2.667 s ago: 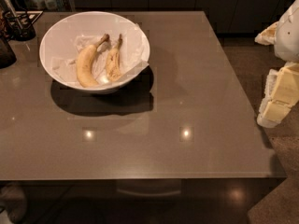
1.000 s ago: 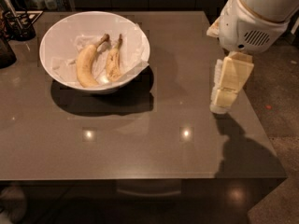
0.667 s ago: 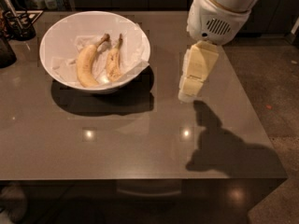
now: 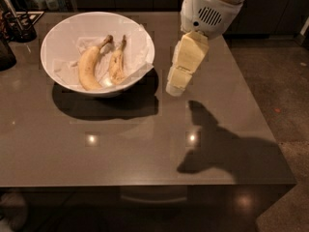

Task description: Pick banana from white bowl

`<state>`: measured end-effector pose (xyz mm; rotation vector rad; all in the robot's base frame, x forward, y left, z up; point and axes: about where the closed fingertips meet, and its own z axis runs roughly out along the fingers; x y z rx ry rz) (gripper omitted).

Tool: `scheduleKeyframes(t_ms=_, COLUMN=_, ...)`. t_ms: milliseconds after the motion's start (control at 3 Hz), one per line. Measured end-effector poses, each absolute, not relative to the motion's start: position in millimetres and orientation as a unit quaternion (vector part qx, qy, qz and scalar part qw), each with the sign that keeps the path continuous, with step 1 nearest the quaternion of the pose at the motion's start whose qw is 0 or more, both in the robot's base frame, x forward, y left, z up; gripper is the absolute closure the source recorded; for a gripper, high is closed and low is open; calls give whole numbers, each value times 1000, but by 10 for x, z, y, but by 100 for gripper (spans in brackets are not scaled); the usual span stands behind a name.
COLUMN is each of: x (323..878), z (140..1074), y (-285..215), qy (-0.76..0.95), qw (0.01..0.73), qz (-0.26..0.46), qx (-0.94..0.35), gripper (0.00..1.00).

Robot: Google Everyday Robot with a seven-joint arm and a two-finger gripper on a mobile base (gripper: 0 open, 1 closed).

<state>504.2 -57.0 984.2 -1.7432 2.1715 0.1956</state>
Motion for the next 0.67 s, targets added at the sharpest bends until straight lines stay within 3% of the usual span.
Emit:
scheduleKeyframes(t_ms=333, x=5037, z=9854, y=-484, qy=787, qw=210, qz=58, qx=-576, gripper=0)
scheduleKeyframes(t_ms=667, x=5389, z=9932, y=-319, qy=818, qw=248, qz=55, qx=-516, gripper=0)
